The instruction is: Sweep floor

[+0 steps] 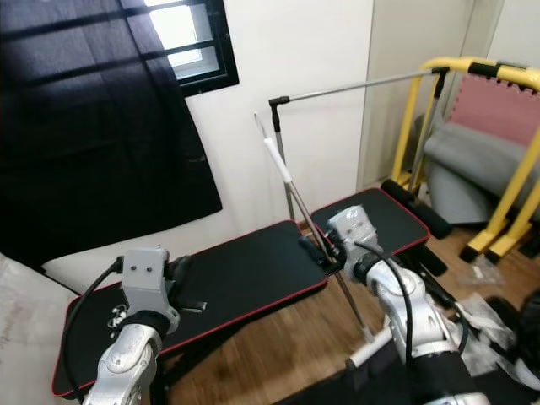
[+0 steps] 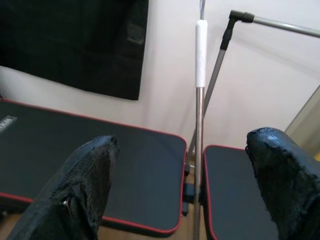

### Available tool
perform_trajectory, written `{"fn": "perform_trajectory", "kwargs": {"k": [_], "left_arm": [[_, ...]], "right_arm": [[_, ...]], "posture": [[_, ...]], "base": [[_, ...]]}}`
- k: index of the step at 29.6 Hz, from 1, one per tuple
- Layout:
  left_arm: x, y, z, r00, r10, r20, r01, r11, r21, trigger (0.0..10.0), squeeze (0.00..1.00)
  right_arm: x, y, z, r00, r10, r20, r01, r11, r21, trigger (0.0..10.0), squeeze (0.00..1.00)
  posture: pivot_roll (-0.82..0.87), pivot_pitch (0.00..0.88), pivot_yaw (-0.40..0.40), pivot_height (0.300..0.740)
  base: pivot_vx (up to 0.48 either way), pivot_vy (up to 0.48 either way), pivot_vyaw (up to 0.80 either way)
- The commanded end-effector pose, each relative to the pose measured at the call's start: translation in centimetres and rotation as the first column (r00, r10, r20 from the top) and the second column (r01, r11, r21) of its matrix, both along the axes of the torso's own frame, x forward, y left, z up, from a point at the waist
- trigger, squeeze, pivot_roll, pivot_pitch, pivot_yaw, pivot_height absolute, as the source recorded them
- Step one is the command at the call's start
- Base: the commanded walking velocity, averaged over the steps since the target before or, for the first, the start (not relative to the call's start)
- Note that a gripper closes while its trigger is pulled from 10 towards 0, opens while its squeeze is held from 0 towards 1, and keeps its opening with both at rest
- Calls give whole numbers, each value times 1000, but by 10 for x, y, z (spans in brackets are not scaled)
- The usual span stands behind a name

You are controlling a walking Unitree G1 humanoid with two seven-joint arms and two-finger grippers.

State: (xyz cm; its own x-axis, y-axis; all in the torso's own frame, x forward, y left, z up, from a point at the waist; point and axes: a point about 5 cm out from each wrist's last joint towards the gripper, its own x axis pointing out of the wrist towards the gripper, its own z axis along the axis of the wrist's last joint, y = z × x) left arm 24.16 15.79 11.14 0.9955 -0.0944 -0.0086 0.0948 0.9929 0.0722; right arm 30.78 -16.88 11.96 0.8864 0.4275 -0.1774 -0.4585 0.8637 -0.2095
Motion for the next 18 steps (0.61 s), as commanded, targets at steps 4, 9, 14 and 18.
{"fn": "perform_trajectory", "kwargs": {"k": [4,9,14,18], "left_arm": [[-1,13,-4,998,56,-18,-56,998,-16,10000,0],[-1,18,-10,997,65,-35,-66,997,-37,10000,0],[4,13,-8,1000,27,-9,-27,999,37,10000,0],[1,12,-8,999,35,-5,-35,999,38,10000,0]], "right_arm": [[-1,16,0,999,42,-11,-42,999,21,10000,0],[-3,18,-2,1000,28,-5,-28,1000,9,10000,0],[-17,11,-10,997,-55,-44,60,992,112,10000,0],[-41,-3,-18,992,-109,-58,115,986,118,10000,0]], "posture": [[-112,0,-28,740],[-110,0,-65,740],[-90,0,-117,740],[-90,0,-116,740]], "base": [[319,0,400],[316,0,0],[289,0,0],[265,0,0]]}}
